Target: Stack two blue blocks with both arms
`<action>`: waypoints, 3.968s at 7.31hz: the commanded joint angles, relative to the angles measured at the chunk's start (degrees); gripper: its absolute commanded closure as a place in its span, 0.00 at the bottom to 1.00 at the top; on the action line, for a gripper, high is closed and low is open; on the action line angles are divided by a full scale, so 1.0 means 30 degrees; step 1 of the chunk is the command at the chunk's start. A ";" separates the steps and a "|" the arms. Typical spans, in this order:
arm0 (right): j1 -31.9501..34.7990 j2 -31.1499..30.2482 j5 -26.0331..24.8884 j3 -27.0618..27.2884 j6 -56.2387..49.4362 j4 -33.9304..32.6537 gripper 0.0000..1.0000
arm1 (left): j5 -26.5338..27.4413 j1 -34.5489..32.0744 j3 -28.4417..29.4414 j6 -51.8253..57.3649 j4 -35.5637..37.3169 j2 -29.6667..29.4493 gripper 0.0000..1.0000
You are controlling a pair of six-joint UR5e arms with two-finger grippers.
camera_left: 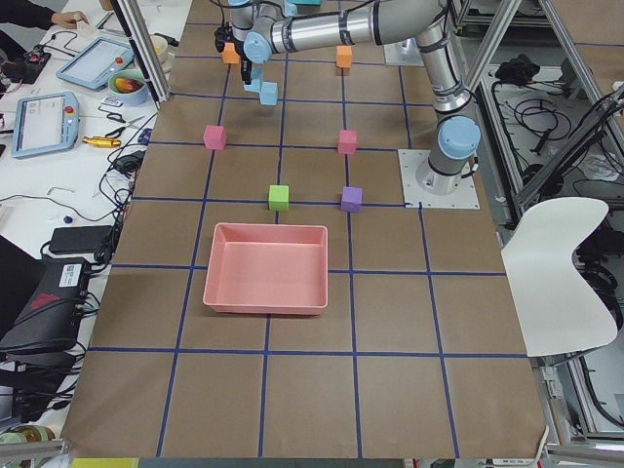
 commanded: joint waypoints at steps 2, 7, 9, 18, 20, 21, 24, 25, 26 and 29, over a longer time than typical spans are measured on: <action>-0.0089 -0.2468 0.0069 0.0581 -0.0256 0.0395 0.00 | 0.1521 -0.1117 -0.0367 -0.0464 -0.0288 -0.0144 1.00; 0.1172 -0.3554 -0.0046 0.2871 -0.0491 0.0540 0.00 | 0.0612 -0.1146 0.0161 -0.1899 0.0034 -0.0937 1.00; 0.1143 -0.3468 -0.0222 0.2958 -0.0520 0.0981 0.00 | 0.0582 -0.1349 0.0131 -0.2046 0.0034 -0.1112 1.00; 0.0909 -0.3467 -0.0749 0.2929 -0.0549 0.1185 0.00 | 0.0086 -0.1410 0.0101 -0.1988 0.0034 -0.0764 0.00; 0.0909 -0.3497 -0.0750 0.2958 -0.0549 0.1157 0.00 | -0.0880 -0.0886 0.0975 -0.1900 -0.0866 0.0345 0.00; 0.0909 -0.3497 -0.0779 0.2959 -0.0520 0.1157 0.00 | -0.0795 0.0075 0.1474 -0.1522 -0.2788 0.1338 0.00; 0.0909 -0.3497 -0.0866 0.2959 -0.0549 0.1157 0.00 | 0.1766 0.3151 0.1275 0.5899 -0.5960 0.4793 0.00; 0.0909 -0.3497 -0.0838 0.2959 -0.0520 0.1157 0.00 | 0.1870 0.3857 0.0810 0.7170 -0.7422 0.6023 0.00; 0.0880 -0.3410 -0.0751 0.2959 -0.0549 0.1128 0.00 | 0.1958 0.3980 -0.0645 0.6457 -0.7523 0.7283 0.00; 0.0850 -0.3409 -0.0808 0.2959 -0.0520 0.1098 0.00 | 0.1814 0.4243 -0.4409 0.6656 -0.3425 0.9754 0.00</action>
